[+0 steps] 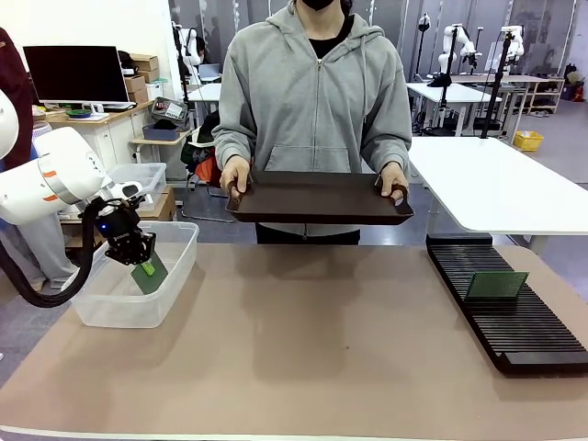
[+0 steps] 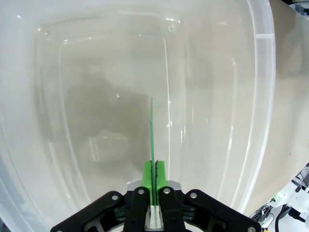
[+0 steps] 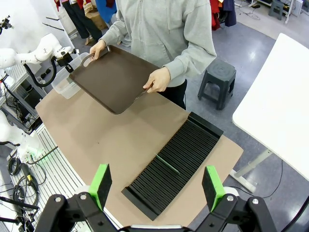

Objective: Sort PCBs into racks and boxes based on the side picked up.
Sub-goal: If the short side of the Blank PCB is picked up, insert it into the PCB Rack ; if the long side is picked up, place it in the Organizing box.

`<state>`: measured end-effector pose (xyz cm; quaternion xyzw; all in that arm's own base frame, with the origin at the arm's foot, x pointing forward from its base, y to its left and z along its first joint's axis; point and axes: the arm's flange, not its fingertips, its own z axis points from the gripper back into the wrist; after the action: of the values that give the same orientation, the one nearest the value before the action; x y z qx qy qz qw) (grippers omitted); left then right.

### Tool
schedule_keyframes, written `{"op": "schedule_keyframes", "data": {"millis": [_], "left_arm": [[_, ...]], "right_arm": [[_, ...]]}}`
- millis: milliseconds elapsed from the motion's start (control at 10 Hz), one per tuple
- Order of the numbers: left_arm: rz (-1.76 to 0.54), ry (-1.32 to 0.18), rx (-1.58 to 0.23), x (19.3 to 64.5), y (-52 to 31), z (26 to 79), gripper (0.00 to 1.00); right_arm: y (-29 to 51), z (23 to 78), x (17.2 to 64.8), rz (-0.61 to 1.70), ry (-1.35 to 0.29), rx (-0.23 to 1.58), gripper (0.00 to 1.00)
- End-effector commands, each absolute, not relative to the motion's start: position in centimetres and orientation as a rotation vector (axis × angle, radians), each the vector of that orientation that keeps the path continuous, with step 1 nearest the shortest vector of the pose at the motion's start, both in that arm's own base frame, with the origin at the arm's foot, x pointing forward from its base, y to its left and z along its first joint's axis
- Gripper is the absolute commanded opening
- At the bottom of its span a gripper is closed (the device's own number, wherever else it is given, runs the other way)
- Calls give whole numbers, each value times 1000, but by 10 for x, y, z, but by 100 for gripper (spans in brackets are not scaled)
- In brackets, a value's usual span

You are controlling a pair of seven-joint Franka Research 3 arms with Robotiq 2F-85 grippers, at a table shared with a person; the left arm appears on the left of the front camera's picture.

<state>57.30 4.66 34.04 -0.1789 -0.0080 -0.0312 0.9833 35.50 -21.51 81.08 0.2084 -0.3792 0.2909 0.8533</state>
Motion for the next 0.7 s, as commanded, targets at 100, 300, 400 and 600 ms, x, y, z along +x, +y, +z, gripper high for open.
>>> {"op": "schedule_keyframes", "data": {"millis": [100,300,400,600], "left_arm": [[-56,-4,-319,578,52,345,37],[-52,-28,-299,579,56,355,57],[-45,-52,-286,579,58,363,63],[-36,-87,-244,579,63,375,83]], "right_arm": [[-214,811,354,615,-799,453,100],[-214,811,354,615,-799,453,100],[-214,811,354,615,-799,453,100],[-214,811,354,615,-799,453,100]]}}
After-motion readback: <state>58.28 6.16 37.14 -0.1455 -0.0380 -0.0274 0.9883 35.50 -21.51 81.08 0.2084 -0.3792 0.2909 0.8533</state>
